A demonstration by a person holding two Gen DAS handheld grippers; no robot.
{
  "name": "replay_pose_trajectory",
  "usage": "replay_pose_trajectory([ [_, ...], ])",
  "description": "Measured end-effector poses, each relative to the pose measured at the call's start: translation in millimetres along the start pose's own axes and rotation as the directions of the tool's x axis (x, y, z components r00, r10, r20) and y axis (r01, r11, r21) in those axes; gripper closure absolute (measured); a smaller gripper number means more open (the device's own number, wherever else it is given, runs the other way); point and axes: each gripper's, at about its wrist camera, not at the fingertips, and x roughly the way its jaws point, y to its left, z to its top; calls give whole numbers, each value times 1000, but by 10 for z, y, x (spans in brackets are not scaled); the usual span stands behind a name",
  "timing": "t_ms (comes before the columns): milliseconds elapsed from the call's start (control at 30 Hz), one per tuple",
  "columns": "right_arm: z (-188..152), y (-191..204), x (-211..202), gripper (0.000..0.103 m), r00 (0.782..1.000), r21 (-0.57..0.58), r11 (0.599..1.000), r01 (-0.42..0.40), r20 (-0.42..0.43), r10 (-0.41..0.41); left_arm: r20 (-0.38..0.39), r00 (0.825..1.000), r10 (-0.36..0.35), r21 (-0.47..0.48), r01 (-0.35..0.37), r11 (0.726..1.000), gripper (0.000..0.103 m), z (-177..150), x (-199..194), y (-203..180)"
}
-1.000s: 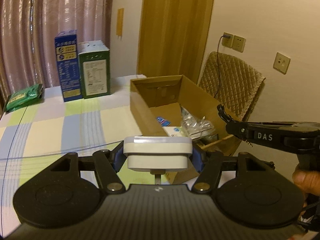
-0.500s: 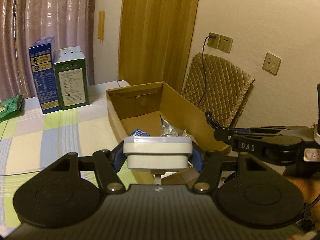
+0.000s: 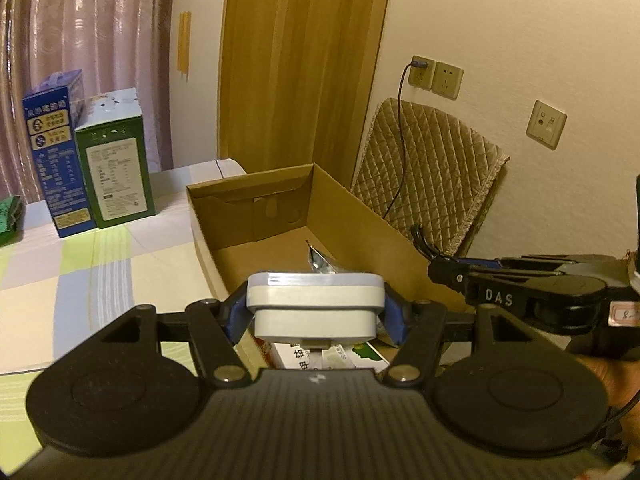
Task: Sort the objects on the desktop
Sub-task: 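Lower both tools into the box and open them to release night light and cable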
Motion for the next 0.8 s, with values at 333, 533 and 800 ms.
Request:
replay_pose_trajectory([
  [333, 142, -135, 207, 91, 1000, 27, 1000, 1, -5, 0, -31, 999, -26, -24, 25, 999, 43, 81, 429, 33],
  [533, 145, -137, 272, 91, 1000, 30, 1000, -2, -13, 2, -13, 1000, -14, -32, 14, 999, 31, 137, 478, 114],
  [800, 76, -100, 323, 91, 999, 27, 1000, -13, -31, 14, -38, 998, 41, -36, -42, 998, 31, -4, 369, 309],
])
